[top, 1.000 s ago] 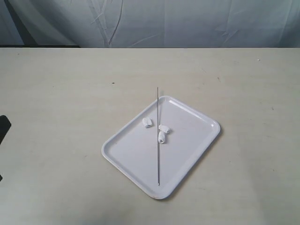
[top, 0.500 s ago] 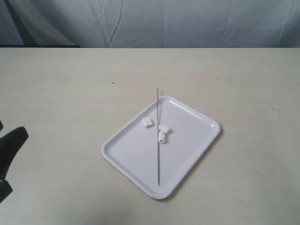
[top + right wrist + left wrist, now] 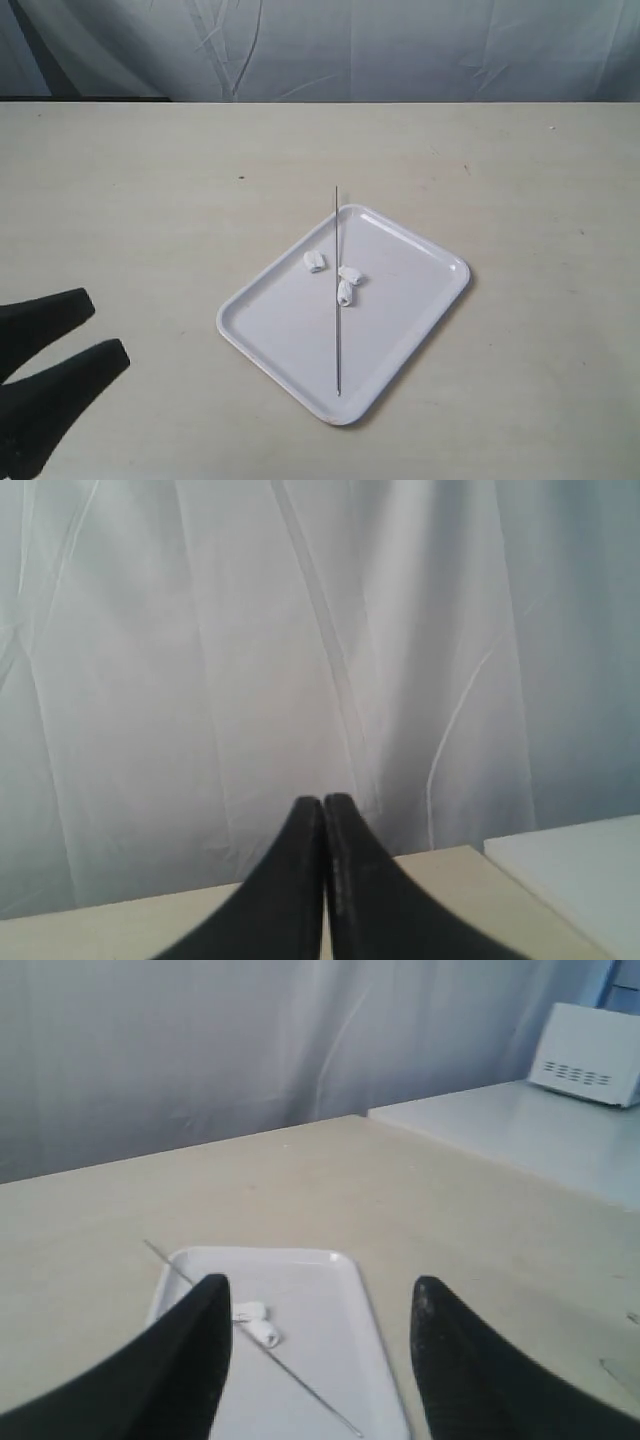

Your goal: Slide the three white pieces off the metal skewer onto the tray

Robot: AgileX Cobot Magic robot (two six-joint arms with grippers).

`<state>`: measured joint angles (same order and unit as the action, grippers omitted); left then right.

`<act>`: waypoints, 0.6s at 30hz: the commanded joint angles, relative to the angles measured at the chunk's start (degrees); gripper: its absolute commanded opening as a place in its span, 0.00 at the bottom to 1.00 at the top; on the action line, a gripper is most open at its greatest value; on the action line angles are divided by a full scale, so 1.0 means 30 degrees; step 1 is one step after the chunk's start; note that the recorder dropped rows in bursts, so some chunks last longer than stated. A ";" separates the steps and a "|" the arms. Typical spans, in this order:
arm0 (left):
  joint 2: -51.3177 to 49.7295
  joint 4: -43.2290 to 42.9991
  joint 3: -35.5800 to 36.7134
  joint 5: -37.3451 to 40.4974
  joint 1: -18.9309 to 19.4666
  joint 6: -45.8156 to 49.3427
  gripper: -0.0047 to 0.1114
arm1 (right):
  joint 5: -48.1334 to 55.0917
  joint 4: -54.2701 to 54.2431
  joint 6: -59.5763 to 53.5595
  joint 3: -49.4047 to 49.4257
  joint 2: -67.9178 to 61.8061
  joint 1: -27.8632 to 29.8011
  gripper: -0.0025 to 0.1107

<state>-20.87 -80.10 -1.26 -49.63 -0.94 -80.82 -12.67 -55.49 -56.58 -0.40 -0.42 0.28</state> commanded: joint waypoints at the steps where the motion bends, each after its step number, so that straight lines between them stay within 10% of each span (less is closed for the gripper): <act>1: 0.0041 -0.0385 0.0056 -0.1902 -0.0126 0.0031 0.49 | 0.1678 0.5241 -0.0074 0.0133 0.0140 0.0091 0.02; 11: 0.0085 -0.1264 0.0056 -0.0400 -0.0126 0.4078 0.49 | 0.4872 1.5950 -0.0074 0.0133 0.0140 0.0091 0.02; 18: 0.1968 0.8991 0.0056 0.6650 -0.0126 1.1631 0.49 | 0.6327 1.7839 -0.0074 0.0133 0.0140 0.0091 0.02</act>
<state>-17.01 -69.61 -1.26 -40.51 -0.94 -54.46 5.28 -3.19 -56.58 -0.18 -0.36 0.28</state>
